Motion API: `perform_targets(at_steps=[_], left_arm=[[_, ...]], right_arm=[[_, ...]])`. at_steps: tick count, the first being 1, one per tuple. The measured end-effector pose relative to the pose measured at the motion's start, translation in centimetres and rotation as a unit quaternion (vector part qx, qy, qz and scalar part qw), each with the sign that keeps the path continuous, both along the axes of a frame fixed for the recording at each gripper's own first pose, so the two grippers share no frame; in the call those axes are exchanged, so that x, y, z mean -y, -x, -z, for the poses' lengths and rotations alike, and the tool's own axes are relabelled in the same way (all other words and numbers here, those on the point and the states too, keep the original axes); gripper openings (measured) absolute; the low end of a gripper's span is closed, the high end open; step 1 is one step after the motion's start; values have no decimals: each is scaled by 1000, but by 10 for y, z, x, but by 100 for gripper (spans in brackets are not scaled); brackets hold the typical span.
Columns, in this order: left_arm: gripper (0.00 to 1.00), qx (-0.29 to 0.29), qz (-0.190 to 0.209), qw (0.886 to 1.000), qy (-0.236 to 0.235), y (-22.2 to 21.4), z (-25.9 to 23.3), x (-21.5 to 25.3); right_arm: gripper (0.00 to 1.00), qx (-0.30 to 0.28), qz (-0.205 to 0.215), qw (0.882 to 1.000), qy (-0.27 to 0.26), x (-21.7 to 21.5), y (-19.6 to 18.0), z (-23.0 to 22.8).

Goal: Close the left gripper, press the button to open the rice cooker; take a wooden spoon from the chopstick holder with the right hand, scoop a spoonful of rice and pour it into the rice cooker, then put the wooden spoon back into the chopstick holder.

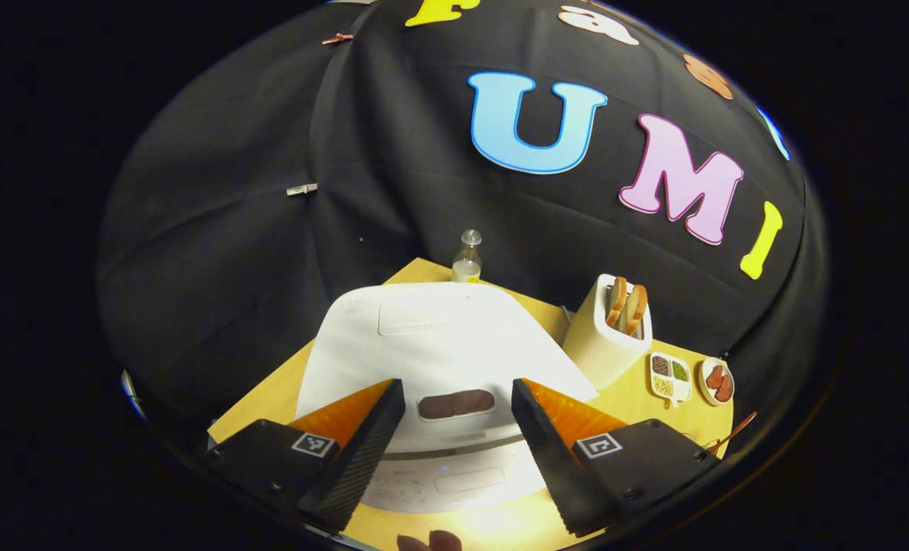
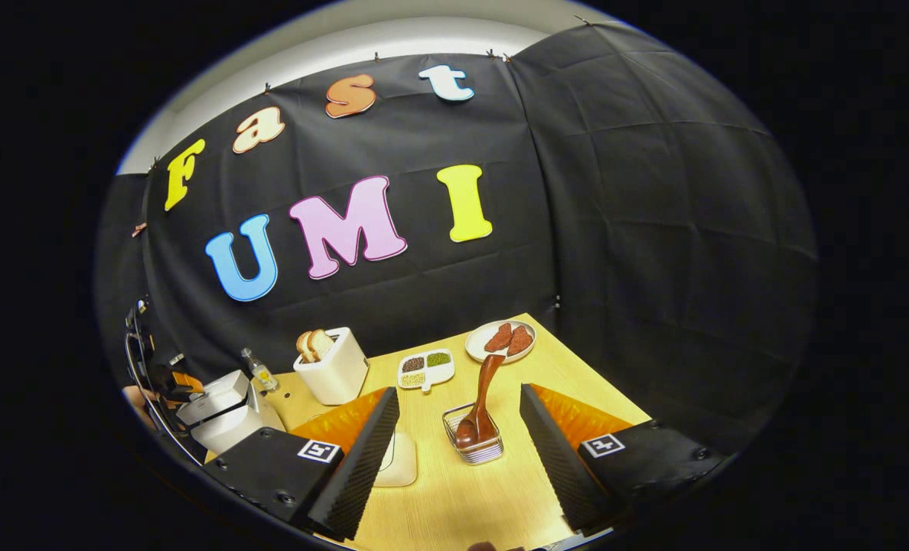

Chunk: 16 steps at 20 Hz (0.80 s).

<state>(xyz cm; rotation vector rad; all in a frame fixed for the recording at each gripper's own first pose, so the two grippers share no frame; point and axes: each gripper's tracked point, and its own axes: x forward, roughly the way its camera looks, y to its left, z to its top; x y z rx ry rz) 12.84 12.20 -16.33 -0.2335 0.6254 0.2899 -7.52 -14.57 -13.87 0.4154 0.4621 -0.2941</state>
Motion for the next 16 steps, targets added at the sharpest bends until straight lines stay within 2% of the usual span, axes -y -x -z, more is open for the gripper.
perform_targets(at_steps=[4,16], left_arm=[[99,-18,-1,999,-39,0,17,-4],[100,-9,-22,998,-53,4,35,2]], right_arm=[[98,-4,-5,1000,-2,-3,-2,4],[98,-8,-16,1000,-2,-3,-9,8]])
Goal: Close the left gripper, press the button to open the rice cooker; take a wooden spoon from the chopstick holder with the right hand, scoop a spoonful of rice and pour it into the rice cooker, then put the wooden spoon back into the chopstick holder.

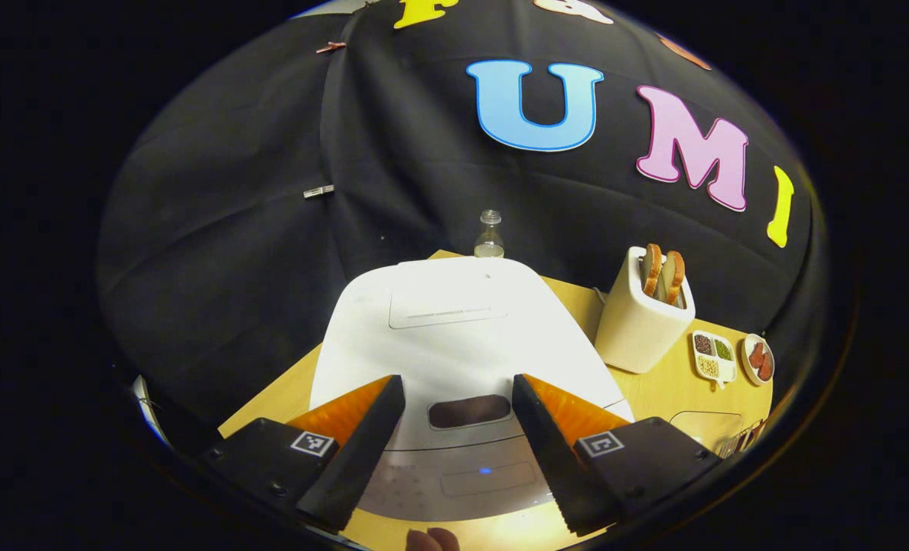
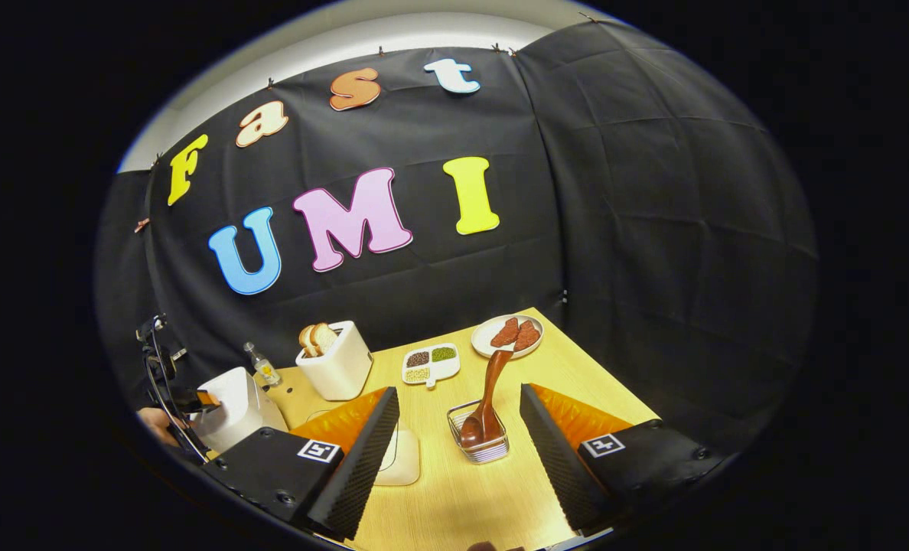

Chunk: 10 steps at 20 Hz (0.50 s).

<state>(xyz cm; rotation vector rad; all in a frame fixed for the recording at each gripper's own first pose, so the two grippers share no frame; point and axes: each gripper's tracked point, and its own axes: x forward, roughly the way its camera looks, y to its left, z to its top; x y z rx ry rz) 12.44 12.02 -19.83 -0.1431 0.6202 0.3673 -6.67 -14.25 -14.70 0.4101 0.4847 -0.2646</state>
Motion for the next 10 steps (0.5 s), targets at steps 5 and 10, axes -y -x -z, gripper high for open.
perform_targets(at_steps=[5,10], left_arm=[[100,-4,8,1000,-5,-1,-3,-1],[98,17,36,999,-5,-3,-14,3]], right_arm=[[99,0,3,1000,-3,3,5,-1],[98,6,-8,1000,2,-2,8,-8]])
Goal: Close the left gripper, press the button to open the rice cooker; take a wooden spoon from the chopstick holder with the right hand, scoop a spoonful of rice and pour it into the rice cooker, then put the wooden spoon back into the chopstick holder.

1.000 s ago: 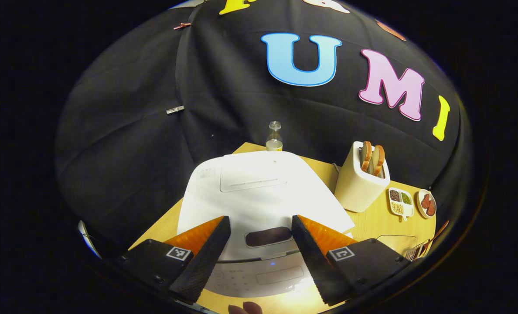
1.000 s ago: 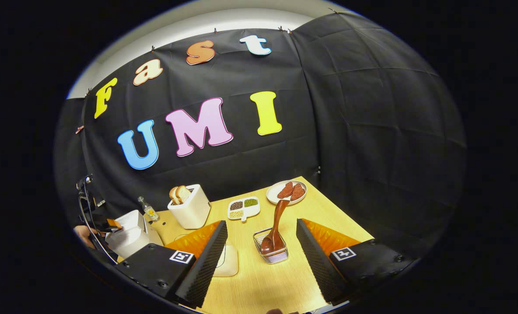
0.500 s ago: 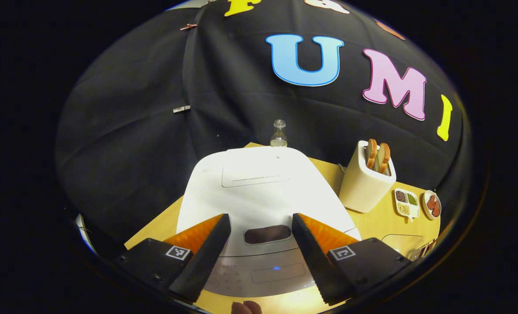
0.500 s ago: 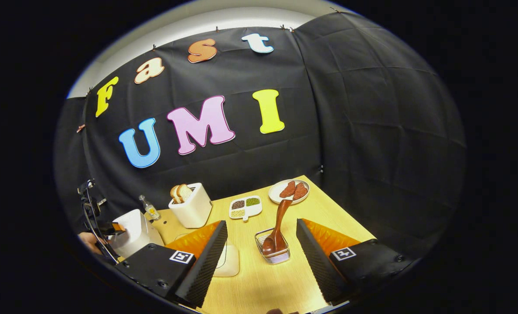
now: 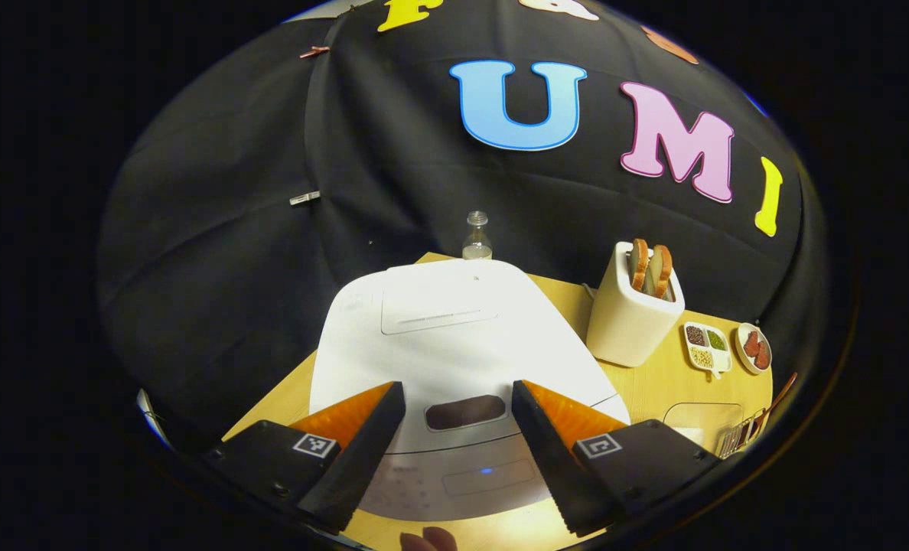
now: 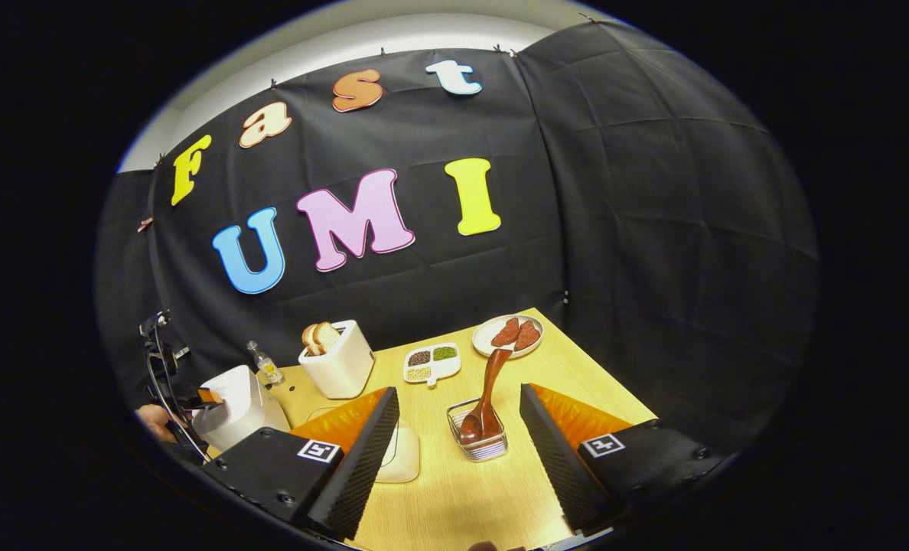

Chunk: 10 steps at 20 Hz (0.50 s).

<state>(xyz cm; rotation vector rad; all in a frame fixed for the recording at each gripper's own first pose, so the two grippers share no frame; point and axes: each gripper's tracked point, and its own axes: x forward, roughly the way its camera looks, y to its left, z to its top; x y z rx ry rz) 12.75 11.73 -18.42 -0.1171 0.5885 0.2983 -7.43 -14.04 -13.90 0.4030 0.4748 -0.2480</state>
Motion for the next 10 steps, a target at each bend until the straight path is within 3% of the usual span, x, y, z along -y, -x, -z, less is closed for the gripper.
perform_targets(at_steps=[5,10], left_arm=[[96,79,36,996,-7,-1,-44,14],[95,180,92,979,10,18,-106,42]], right_arm=[[98,10,-19,999,25,-7,-8,-14],[98,30,-48,996,72,-19,-21,-36]])
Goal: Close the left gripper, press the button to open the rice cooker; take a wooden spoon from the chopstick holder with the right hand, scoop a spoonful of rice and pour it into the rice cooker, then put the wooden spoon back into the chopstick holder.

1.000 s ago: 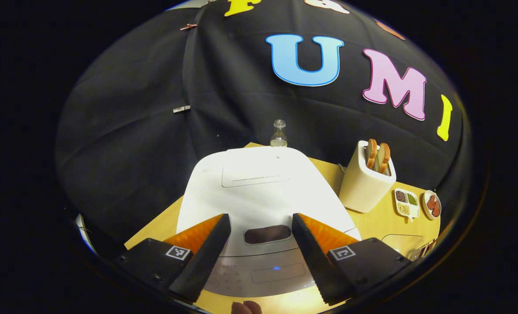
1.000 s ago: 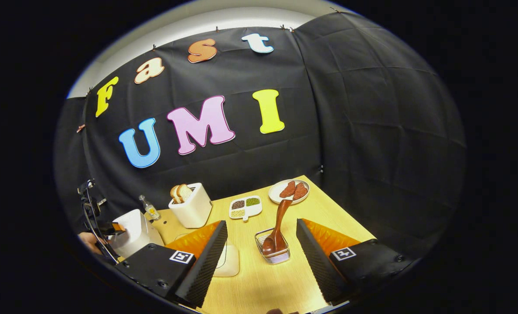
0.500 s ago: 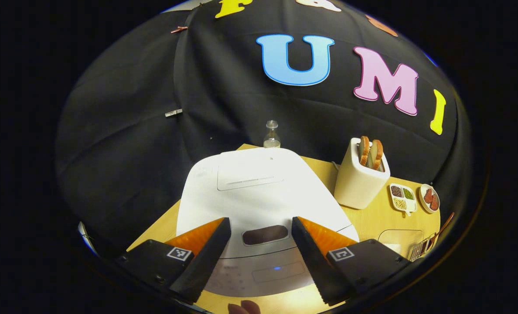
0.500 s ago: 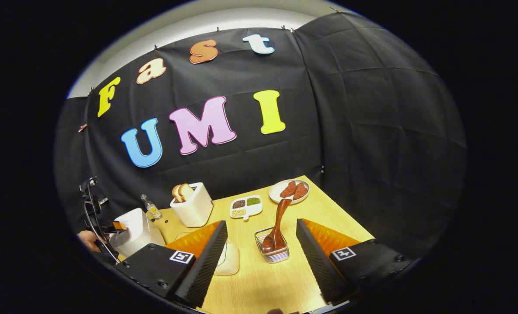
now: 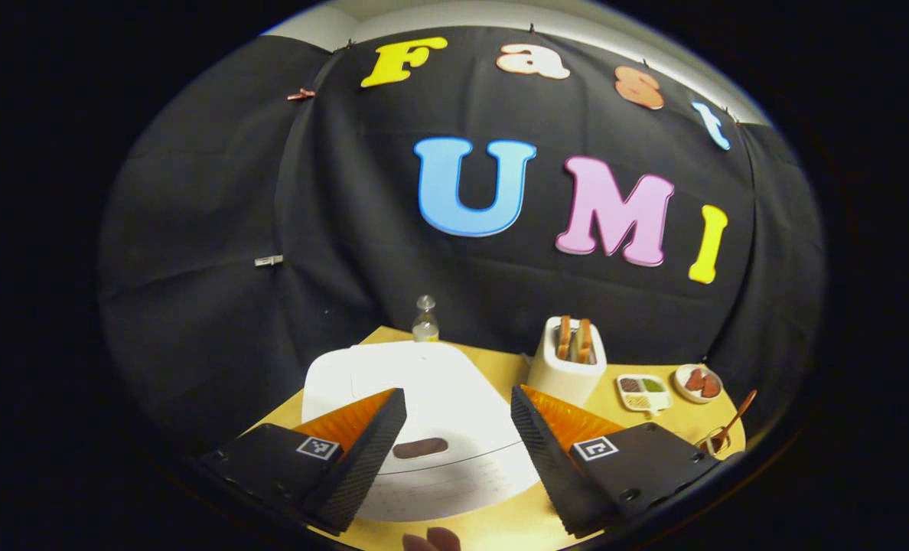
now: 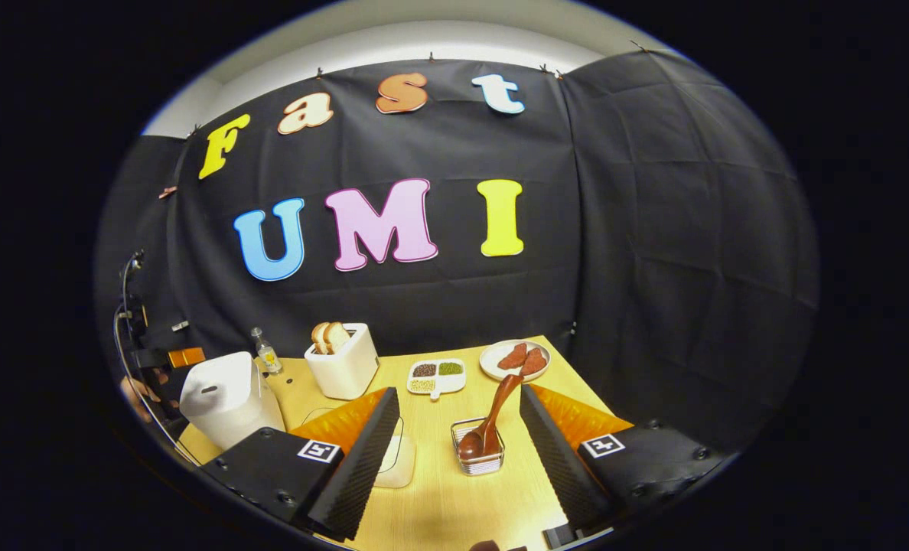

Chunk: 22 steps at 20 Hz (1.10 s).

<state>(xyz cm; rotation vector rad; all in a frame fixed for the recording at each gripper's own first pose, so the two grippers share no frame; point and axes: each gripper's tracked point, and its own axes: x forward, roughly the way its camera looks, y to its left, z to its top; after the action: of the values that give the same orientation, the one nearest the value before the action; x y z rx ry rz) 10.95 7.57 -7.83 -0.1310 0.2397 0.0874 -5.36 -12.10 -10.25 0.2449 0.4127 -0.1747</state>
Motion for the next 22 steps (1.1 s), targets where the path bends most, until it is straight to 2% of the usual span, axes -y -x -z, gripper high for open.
perform_targets(at_steps=[6,12,15,22], left_arm=[[95,83,61,995,-2,38,-61,29],[95,104,98,990,-10,78,-79,51],[95,111,102,988,-16,95,-83,55],[95,118,127,985,-2,107,-85,73]], right_arm=[[98,30,-25,999,24,-22,-18,-30],[98,55,-32,998,14,-34,-27,-51],[98,64,-32,997,10,-39,-26,-57],[98,65,-39,997,15,-50,-22,-55]])
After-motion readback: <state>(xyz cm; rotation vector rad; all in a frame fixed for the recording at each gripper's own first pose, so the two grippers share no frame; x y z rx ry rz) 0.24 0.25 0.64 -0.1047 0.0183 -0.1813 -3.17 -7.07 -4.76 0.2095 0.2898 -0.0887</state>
